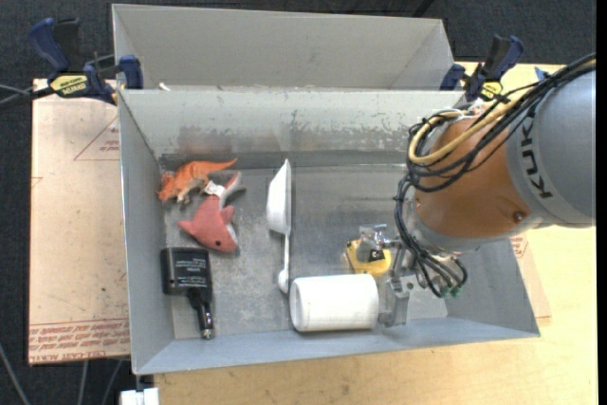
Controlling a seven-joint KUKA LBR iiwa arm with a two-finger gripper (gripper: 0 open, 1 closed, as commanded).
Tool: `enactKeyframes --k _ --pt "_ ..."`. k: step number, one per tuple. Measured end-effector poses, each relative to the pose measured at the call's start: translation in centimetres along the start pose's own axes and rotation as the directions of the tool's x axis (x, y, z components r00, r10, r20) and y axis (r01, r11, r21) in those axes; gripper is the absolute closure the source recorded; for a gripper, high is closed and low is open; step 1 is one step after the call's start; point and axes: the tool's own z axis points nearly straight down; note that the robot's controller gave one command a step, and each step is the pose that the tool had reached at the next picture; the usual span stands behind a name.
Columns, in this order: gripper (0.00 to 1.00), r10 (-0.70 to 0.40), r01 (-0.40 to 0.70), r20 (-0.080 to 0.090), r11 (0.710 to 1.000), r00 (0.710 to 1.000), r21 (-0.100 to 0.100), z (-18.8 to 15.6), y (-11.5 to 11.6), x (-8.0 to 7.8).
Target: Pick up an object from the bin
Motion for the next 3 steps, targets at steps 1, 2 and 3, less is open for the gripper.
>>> enactKeyframes --k 1,2,3 --pt "0.0 0.158 -0.158 0.004 0.987 0.987 0.0 -0.3 0.8 0.3" --pt "0.0 -0.092 0.092 0.013 0.996 0.996 0.001 3.8 2.6 -0.1" --pt "1.0 0.303 -0.303 0.004 0.953 0.953 0.0 4.5 3.9 -0.3"
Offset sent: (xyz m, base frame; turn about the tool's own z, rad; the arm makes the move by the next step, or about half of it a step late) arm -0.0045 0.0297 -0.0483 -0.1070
